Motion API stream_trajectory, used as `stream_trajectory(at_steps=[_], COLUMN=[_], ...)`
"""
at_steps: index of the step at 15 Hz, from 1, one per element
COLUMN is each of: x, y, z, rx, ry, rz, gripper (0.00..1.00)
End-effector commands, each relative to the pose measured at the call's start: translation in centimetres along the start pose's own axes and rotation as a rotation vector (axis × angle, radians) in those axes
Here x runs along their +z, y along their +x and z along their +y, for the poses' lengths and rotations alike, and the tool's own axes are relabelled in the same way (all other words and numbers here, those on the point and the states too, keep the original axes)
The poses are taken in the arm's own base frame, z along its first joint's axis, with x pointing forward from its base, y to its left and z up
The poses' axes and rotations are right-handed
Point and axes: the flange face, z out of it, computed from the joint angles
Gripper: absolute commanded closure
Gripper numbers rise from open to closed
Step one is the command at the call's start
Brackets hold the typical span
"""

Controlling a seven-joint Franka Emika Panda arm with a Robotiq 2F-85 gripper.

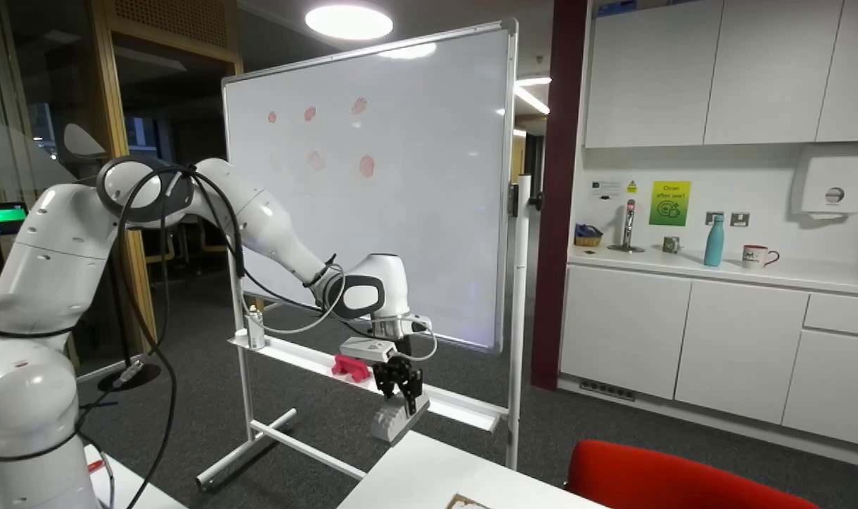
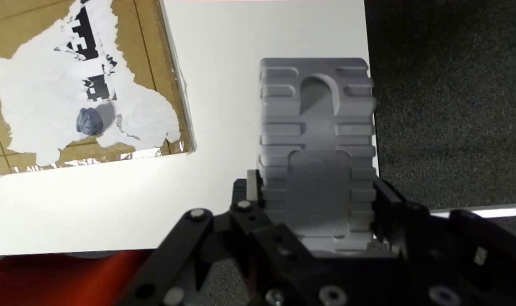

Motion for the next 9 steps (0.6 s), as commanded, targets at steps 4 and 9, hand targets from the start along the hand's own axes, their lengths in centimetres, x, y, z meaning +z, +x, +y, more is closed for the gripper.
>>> stream_trajectory(at_steps=[4,9], x=[2.6,5.4], y=[1.0,2.3], z=[1.7,1.4], rx=[-0.050,-0.046], ry=[0.039,0.022], rz=[0.027,0.015], gripper=[0.65,0.65])
